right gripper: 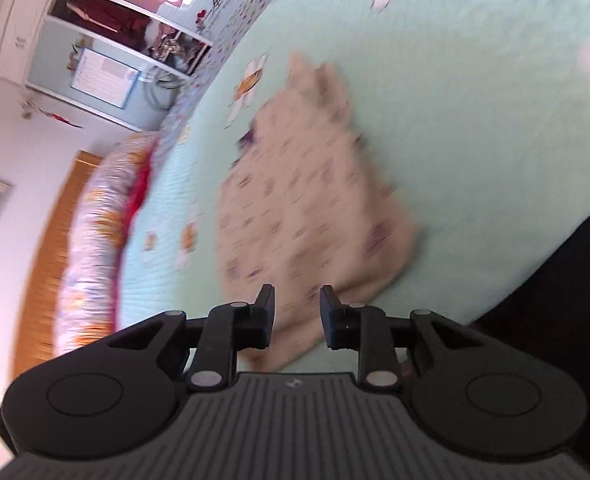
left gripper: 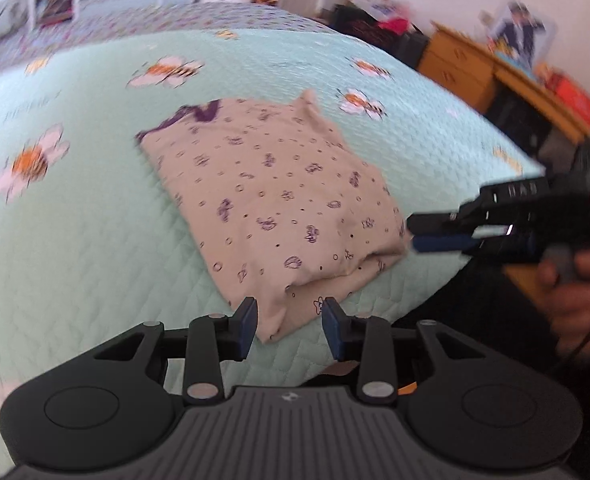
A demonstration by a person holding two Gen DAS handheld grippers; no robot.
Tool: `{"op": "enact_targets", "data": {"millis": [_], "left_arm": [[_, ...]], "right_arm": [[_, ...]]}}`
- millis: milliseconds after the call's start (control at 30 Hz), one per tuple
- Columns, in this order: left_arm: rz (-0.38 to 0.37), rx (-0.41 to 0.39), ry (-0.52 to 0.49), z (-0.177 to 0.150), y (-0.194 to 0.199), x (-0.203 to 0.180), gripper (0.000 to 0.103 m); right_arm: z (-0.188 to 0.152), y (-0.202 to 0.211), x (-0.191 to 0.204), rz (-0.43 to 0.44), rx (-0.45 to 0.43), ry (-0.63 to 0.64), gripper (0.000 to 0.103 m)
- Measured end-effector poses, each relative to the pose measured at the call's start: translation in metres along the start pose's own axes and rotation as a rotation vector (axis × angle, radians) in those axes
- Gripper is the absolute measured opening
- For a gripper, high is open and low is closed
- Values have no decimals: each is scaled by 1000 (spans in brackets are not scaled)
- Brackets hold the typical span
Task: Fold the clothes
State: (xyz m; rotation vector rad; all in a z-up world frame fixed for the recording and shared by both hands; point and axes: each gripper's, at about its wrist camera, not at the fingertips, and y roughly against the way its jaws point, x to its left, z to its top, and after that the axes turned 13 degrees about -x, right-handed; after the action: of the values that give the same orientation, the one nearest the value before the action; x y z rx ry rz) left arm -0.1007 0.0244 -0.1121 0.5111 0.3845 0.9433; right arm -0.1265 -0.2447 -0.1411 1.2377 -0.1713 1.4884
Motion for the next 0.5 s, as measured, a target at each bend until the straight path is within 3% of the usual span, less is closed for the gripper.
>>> {"op": "enact_targets", "data": {"millis": [100, 167, 333, 500], "left_arm": [[36, -4, -195, -3, -11, -23, 38], [75, 0, -301, -8, -19, -32, 38], [116, 54, -316, -14, -43, -29, 38], [141, 66, -297, -17, -55, -23, 36]], "right_arm": [[10, -1, -10, -71, -1, 97, 29], [6, -6, -1, -99, -4, 227, 29], [-10, -21, 23, -140, -34, 523, 29], [-13, -42, 21, -163, -25, 557, 29]]}}
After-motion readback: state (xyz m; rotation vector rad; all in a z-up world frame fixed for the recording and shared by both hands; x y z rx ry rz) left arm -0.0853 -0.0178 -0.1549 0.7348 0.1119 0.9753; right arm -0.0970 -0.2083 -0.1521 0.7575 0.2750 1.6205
